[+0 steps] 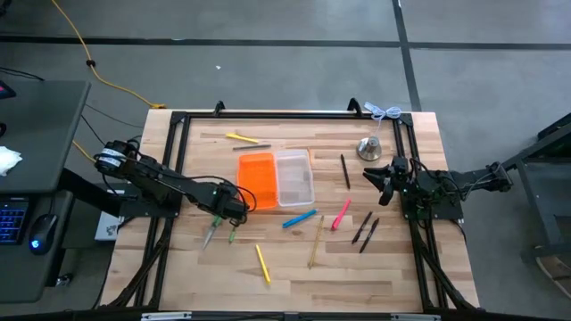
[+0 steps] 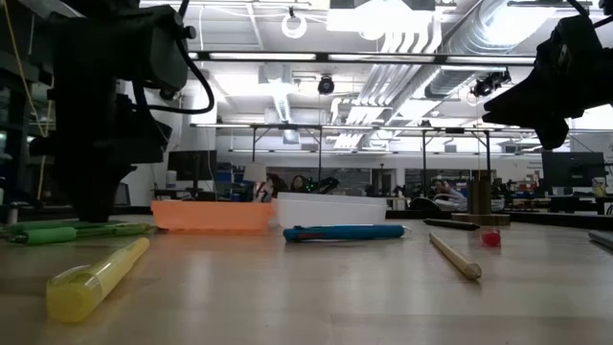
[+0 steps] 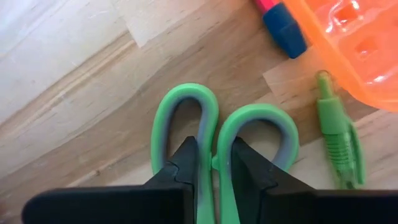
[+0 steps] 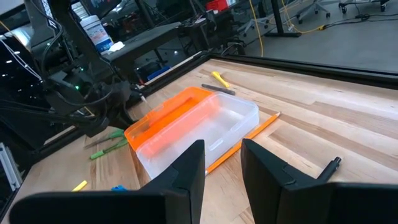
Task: Pick & place school supplies into a supply box
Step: Put the green scissors into the supply box
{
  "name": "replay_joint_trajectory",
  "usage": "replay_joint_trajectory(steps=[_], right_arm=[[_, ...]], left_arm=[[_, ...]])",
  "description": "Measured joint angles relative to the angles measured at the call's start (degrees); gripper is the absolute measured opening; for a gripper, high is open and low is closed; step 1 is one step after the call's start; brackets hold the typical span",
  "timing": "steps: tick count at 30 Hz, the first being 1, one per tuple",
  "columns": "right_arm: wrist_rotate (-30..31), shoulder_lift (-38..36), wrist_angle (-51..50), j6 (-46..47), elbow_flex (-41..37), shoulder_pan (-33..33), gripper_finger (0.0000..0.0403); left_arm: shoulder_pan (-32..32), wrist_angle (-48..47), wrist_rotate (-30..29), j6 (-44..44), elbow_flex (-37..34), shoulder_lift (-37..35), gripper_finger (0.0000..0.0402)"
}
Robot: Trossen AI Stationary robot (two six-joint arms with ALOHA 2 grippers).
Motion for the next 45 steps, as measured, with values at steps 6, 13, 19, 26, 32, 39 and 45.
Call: replay_joint_trajectory(steps=[6, 13, 19, 26, 32, 39, 45], right_arm=[[0.00, -0.02, 0.01, 0.00, 0.00, -0.01, 0.0083], [0.00, -0.02, 0.01, 0.00, 0.00, -0.01, 0.0083], [0.04, 0.00, -0.04, 0.00, 0.00, -0.02, 0.0083], [0.05, 0.00, -0.19, -0.04, 0.00, -0.01, 0.0083], [0.04, 0.00, -0.18, -0.04, 0.00, -0.02, 0.0083], [0.04, 0.00, -0.04, -0.03, 0.00, -0.01, 0.0083], [0.04, 0.00, -0.01, -0.02, 0.00, -0.01, 0.0083]], left_arm=[[0.07, -1.61, 0.51, -0.04, 0.00, -0.29, 0.0087], [0.09, -5.51, 1.50, -0.20, -0.37, -2.53, 0.0075], [0.09, -13.84, 2.95, -2.72, -0.60, -6.82, 0.0073], [0.09, -16.33, 3.39, -3.62, -0.63, -12.46, 0.0073], [0.09, -16.32, 2.25, -5.85, -0.61, -16.94, 0.0073], [0.09, -16.28, 2.54, -6.56, -0.57, -23.42, 0.0073], [0.09, -14.11, 1.40, -7.78, -0.48, -30.70, 0.0073]])
